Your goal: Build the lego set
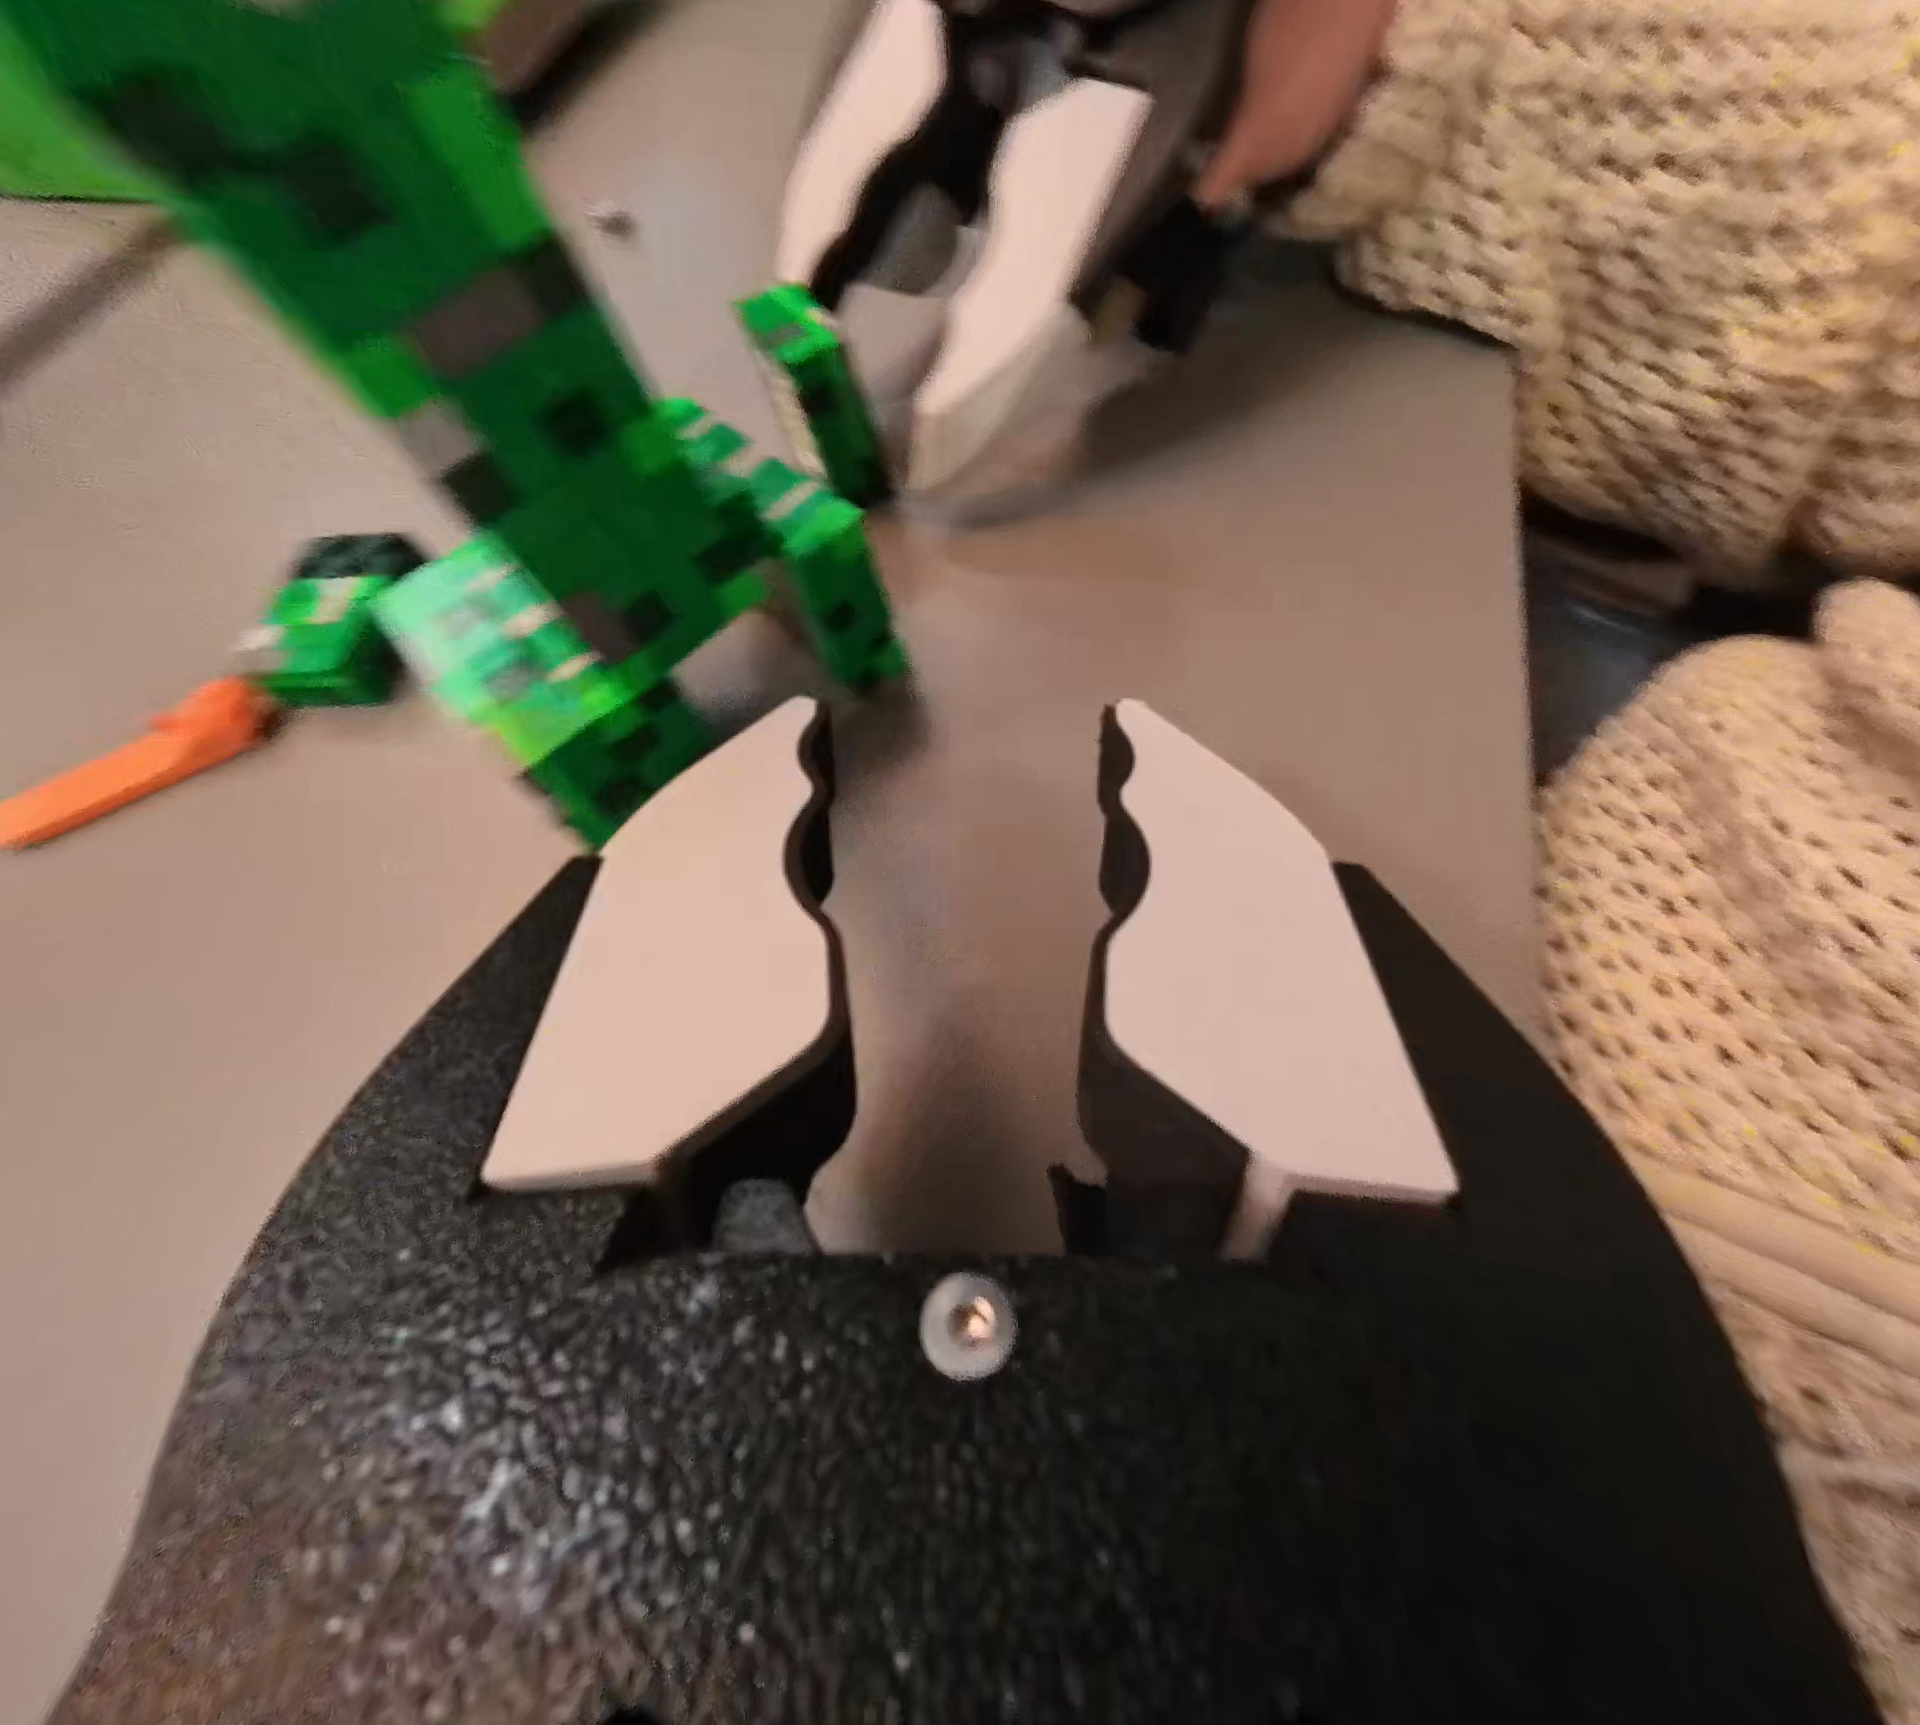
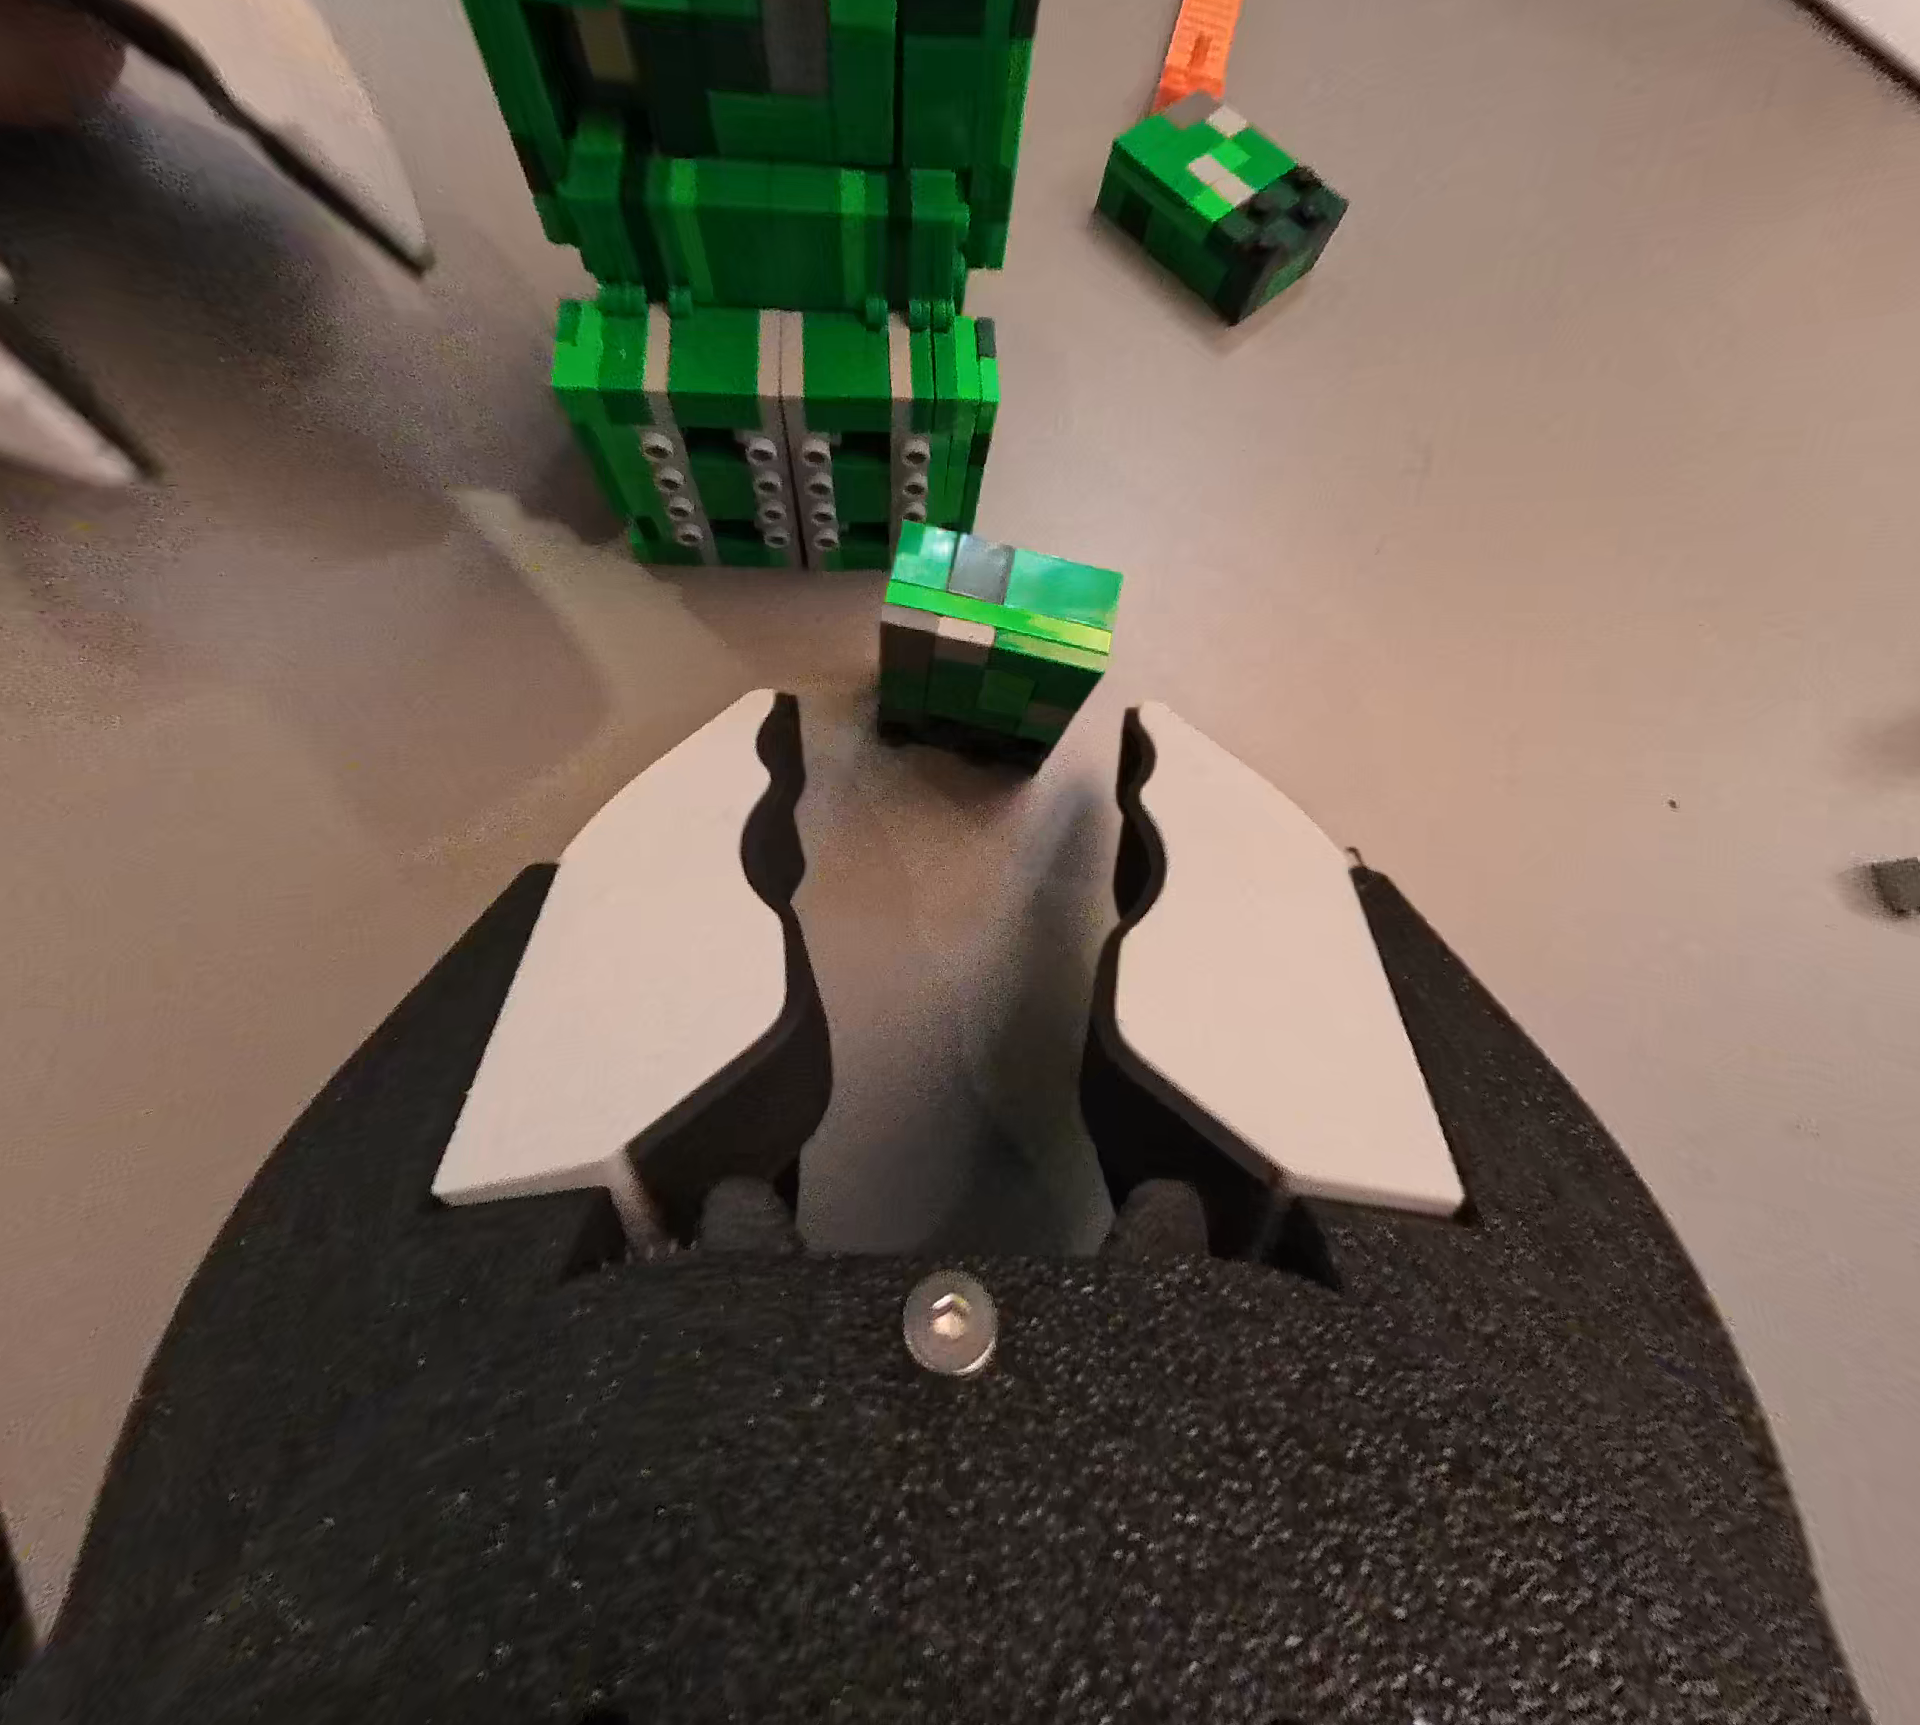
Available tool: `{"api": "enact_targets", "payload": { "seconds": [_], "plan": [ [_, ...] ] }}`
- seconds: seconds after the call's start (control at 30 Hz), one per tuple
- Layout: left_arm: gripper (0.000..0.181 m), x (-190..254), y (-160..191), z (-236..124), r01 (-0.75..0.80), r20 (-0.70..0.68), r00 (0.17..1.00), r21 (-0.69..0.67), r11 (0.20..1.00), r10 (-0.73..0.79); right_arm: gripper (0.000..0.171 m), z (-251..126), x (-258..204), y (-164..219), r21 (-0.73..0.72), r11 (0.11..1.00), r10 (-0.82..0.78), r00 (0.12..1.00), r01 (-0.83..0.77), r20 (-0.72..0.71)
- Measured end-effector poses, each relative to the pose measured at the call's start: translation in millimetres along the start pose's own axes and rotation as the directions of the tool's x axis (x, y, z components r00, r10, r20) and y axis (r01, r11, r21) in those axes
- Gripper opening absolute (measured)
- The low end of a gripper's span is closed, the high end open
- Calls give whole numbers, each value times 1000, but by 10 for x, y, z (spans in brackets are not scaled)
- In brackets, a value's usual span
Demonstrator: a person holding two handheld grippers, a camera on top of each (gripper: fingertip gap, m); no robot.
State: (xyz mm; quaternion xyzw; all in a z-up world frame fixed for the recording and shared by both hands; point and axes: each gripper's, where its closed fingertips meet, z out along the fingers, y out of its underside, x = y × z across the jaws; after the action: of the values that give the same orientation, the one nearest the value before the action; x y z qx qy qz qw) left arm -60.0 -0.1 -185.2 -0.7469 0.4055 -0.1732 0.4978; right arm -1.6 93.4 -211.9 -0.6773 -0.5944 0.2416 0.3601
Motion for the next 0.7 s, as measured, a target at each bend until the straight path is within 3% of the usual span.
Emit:
{"api": "enact_targets", "payload": {
  "seconds": [0.07, 0.13, 0.23, 0.3, 0.43, 0.6, 0.7],
  "plan": [
    [52, -262, -24, -107, 52, 151, 987, 44, 998, -58, 67, -90, 8, -62, 28, 999, 22, 998, -21, -62],
    [68, -510, -2, -172, 103, 278, 954, 56, 993, -114, 74, -225, -8, -182, 90, 995, 48, 984, -33, -174],
    [94, -670, 111, -55, 146, 324, 937, -18, 989, -133, 75, -310, -261, -417, 223, 974, 89, 962, -31, -257],
    [100, -725, 237, 56, 163, 331, 936, -109, 981, -119, 71, -261, -516, -456, 207, 978, 18, 971, 33, -238],
    [91, -831, 291, 134, 118, 374, 926, -175, 978, -45, 67, -166, -861, -448, 111, 975, -167, 965, 193, -204],
    [88, -839, 290, 193, 104, 392, 920, -200, 974, -18, 63, -54, -840, -513, 217, 976, 31, 961, 30, -275],
    [78, -833, 294, 214, 109, 384, 923, -206, 973, -23, 57, 14, -857, -491, 147, 986, -31, 958, 75, -287]
  ]
}}
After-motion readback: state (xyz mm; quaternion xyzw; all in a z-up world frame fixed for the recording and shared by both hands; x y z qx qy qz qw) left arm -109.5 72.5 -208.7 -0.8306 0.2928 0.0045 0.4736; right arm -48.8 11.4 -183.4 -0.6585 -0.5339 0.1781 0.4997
